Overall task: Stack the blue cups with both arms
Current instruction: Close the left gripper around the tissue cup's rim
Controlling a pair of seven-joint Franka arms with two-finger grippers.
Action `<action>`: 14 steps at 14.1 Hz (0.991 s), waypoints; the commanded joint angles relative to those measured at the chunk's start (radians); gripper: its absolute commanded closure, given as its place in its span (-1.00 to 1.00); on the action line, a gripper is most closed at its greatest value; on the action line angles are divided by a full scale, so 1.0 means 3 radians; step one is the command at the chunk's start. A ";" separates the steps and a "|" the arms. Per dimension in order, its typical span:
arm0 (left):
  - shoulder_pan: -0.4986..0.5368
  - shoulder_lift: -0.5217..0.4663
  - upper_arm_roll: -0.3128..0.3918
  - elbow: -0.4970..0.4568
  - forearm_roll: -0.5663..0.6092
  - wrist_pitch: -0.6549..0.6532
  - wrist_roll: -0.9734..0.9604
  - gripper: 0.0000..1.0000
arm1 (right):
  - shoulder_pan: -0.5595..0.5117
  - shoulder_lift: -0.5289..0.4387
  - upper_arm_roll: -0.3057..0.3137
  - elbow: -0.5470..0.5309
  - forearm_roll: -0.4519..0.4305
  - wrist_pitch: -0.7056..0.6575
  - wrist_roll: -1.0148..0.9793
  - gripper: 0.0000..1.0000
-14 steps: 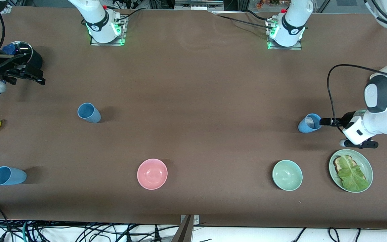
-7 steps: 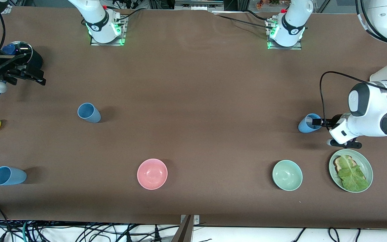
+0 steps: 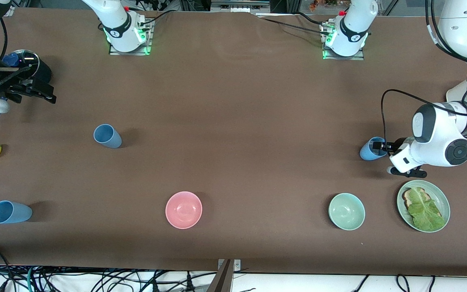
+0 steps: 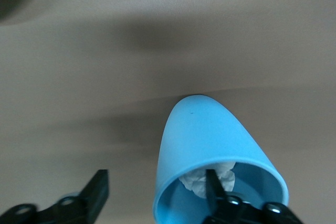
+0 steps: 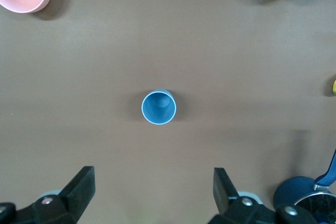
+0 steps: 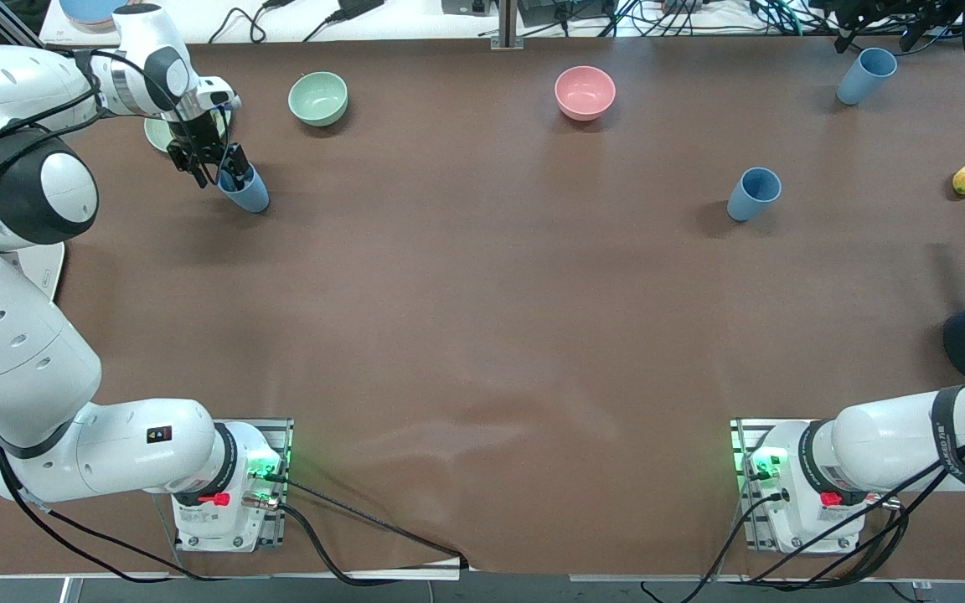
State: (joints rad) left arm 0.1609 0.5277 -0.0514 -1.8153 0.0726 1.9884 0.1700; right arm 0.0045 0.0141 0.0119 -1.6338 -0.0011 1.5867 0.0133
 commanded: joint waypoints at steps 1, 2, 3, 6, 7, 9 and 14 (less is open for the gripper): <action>0.0026 -0.0021 -0.0033 0.0017 0.0003 0.0024 0.0047 1.00 | -0.0020 0.0009 -0.0024 0.0056 0.0055 -0.0078 -0.0039 -1.00; 0.0026 -0.0026 -0.0048 0.0023 0.0003 0.0019 0.0037 1.00 | -0.0020 0.0009 -0.0050 0.0062 0.0040 -0.0079 -0.0095 -1.00; 0.0016 -0.0026 -0.0054 0.0033 0.0003 0.0014 0.0037 1.00 | -0.0025 0.0014 -0.0095 0.0062 0.0055 -0.0079 -0.0136 -1.00; -0.0015 -0.0031 -0.0054 0.0038 -0.0002 0.0009 0.0032 1.00 | -0.0020 0.0014 -0.0111 0.0067 0.0060 -0.0068 -0.0137 -1.00; -0.0020 -0.0036 -0.0054 0.0038 0.0003 0.0004 0.0032 1.00 | -0.0020 0.0014 -0.0106 0.0067 0.0065 -0.0058 -0.0136 -1.00; -0.0015 -0.0056 -0.0074 0.0043 0.0003 -0.0017 0.0027 1.00 | -0.0005 0.0009 -0.0081 0.0067 0.0065 -0.0048 -0.0116 -1.00; -0.0035 -0.0061 -0.0502 0.0411 -0.0190 -0.0436 -0.0416 1.00 | 0.0067 0.0019 -0.0075 0.0062 0.0055 -0.0033 -0.0111 -1.00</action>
State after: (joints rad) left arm 0.1556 0.5181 -0.1481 -1.7369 0.0496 1.9118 0.1222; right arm 0.0174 0.0143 -0.0103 -1.6337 0.0044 1.5846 -0.0114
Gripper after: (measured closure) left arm 0.943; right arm 0.000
